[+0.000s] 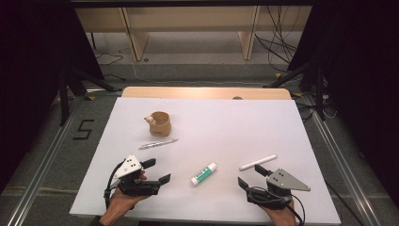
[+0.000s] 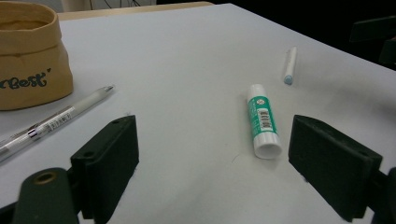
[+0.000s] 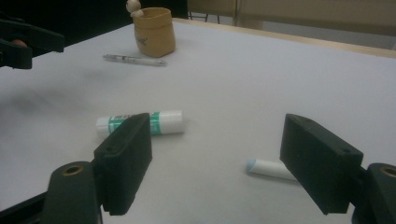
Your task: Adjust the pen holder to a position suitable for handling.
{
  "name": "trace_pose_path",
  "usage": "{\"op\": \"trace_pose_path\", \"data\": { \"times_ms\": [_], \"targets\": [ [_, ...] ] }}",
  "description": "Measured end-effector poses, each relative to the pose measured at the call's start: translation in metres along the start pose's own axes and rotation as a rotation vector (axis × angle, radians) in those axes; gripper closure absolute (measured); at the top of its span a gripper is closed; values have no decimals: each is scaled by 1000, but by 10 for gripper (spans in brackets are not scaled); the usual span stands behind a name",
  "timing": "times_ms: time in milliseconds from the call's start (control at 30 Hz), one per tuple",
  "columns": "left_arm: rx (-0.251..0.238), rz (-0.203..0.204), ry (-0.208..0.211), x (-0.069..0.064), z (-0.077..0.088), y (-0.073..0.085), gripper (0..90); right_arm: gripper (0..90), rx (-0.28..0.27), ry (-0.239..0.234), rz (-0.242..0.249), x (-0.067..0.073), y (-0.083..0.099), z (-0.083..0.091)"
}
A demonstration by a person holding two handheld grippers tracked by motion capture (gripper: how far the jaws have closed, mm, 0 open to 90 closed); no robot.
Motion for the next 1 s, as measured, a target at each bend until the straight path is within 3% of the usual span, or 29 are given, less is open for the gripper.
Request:
{"op": "trace_pose_path", "data": {
  "times_ms": [400, 600, 667, 1000],
  "targets": [
    [-1, 8, -24, 4, 0, -4, 156, 265, 3, 3, -4, 0, 0, -1],
    [2, 46, -28, 9, -4, -8, 157, 267, 4, 3, -11, -2, 0, -2],
    [12, 41, -37, 10, -5, -10, 157, 267, 3, 4, -10, -2, 0, -2],
    [32, 48, -74, 25, -16, -28, 157, 269, 1, 3, -12, -3, -1, -2]
  ]
}}
Point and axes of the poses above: each handheld gripper's, and its own axes: z roughly backward along the jaws, y roughly out of its underside, x roughly to its left, the point moved 5 cm from there along -z, roughly forward along the jaws, and after that the axes turned 3 degrees about -z, right-handed, at the moved point
